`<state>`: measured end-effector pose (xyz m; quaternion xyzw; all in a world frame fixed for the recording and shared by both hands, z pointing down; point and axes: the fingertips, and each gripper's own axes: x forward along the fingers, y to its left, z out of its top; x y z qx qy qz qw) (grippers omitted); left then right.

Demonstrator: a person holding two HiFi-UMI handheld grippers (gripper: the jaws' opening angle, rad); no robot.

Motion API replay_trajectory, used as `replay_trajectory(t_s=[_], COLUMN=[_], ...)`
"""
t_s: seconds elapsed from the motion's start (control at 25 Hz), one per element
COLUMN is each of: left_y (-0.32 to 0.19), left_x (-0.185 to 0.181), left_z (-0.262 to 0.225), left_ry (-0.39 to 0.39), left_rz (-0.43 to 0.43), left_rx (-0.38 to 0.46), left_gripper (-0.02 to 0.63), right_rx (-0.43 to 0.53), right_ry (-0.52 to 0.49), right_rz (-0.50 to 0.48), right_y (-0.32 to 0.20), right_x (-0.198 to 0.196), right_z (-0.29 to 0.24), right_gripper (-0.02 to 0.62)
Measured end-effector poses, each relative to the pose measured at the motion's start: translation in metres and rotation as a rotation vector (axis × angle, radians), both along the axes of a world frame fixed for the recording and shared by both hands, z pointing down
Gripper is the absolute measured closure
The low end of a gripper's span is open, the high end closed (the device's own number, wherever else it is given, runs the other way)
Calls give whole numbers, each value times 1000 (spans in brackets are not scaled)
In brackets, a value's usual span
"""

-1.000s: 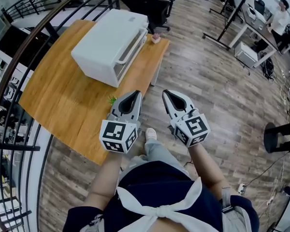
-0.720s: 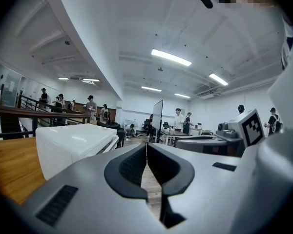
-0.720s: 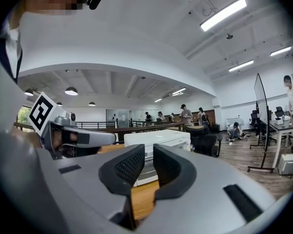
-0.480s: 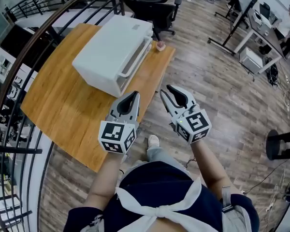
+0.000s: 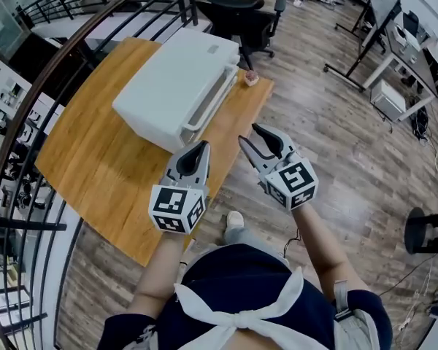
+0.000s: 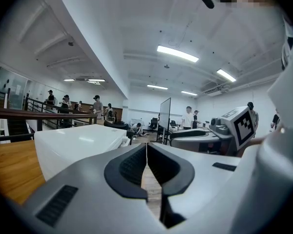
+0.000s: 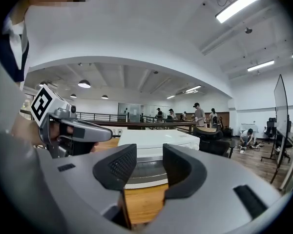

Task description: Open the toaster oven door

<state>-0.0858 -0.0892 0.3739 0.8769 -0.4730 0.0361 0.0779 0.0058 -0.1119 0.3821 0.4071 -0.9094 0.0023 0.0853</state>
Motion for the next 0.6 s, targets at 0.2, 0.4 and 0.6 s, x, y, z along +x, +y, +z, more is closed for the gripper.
replay_trajectory(t_s=[0.2, 0.4, 0.6], left_y=[-13, -26, -40], left_x=[-5, -10, -16], left_z=[2, 4, 11], left_ry=[2, 2, 0], left_rz=[-24, -56, -89], left_rx=[-11, -15, -31], left_gripper=[581, 581, 581], right_rx=[10, 9, -9], right_ry=[64, 118, 149], right_rz=[-64, -137, -201], right_y=[-18, -33, -50], right_x=[-10, -25, -38], right_z=[2, 8, 17], right_gripper=[414, 405, 405])
